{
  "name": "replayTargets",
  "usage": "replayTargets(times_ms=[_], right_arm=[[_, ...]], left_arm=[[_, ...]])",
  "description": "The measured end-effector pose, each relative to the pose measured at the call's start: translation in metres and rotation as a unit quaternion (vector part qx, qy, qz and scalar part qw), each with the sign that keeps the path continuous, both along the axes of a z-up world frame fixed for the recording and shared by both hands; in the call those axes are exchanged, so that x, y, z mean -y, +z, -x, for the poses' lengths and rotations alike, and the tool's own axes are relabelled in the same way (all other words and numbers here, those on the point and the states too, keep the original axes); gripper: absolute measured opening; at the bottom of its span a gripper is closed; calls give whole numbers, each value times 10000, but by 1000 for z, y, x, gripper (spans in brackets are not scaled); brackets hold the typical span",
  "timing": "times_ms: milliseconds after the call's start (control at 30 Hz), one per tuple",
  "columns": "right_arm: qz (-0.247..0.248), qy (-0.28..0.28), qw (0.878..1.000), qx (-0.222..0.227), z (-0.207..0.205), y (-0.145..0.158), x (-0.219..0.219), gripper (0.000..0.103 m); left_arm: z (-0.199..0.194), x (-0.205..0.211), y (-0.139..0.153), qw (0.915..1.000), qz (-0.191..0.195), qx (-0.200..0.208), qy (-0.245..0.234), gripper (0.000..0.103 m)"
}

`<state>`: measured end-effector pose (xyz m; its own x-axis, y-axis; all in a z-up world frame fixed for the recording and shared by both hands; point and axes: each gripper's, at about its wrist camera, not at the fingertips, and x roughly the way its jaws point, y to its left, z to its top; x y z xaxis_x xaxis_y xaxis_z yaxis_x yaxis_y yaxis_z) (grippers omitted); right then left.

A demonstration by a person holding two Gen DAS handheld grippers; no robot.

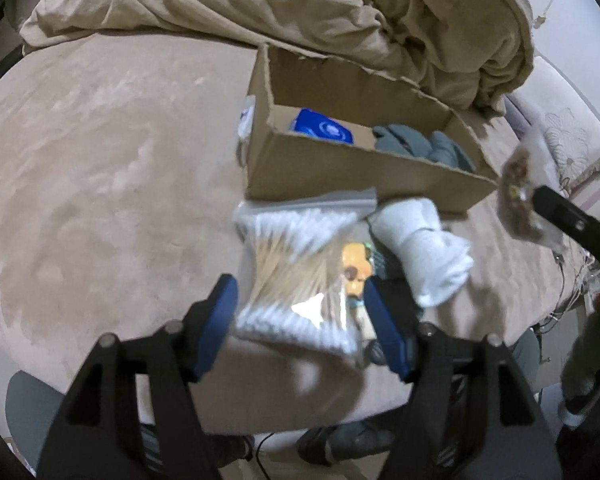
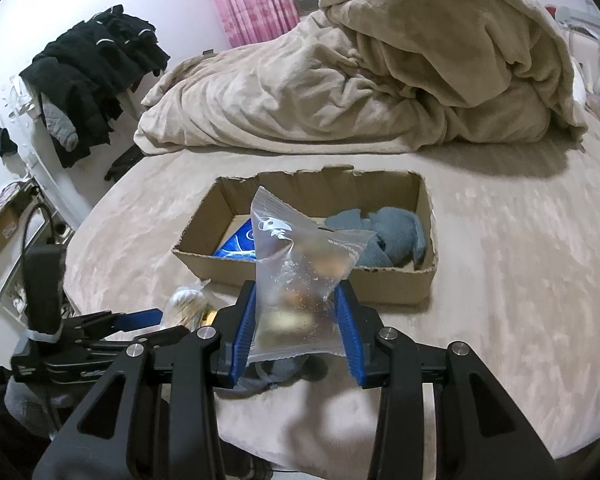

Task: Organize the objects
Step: 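Carry the cotton swab bag and snack bag above the box with both grippers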

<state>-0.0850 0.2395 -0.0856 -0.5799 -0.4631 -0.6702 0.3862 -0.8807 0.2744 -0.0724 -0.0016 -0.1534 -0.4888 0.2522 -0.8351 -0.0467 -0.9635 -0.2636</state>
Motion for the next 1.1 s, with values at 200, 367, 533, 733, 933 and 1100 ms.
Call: replayTargets(times_ms=[200,367,533,733,933,1100], right_arm=[[2,-23,10000,24,-5,-1,-2,41],[15,1,10000,-34,-7,1,-2,41],[32,71,9998,-158,-4,12,2,41],[-4,149,9994,-303,10,22,11,41],[17,158,9995,-278,24,18,18,41],[-10,168,9998,-79,29,2,22,41]], left_arm=[[-2,3,5,9999,33,-146,-28,40],[-6,7,28,9992,-12,-391,18,38],[-10,8,67,9967,-132,-804,-14,33],[3,1,100,9917,-127,-1275,-99,33],[17,13,61,9961,166,-859,125,35],[9,29,41,9979,72,-563,323,41]])
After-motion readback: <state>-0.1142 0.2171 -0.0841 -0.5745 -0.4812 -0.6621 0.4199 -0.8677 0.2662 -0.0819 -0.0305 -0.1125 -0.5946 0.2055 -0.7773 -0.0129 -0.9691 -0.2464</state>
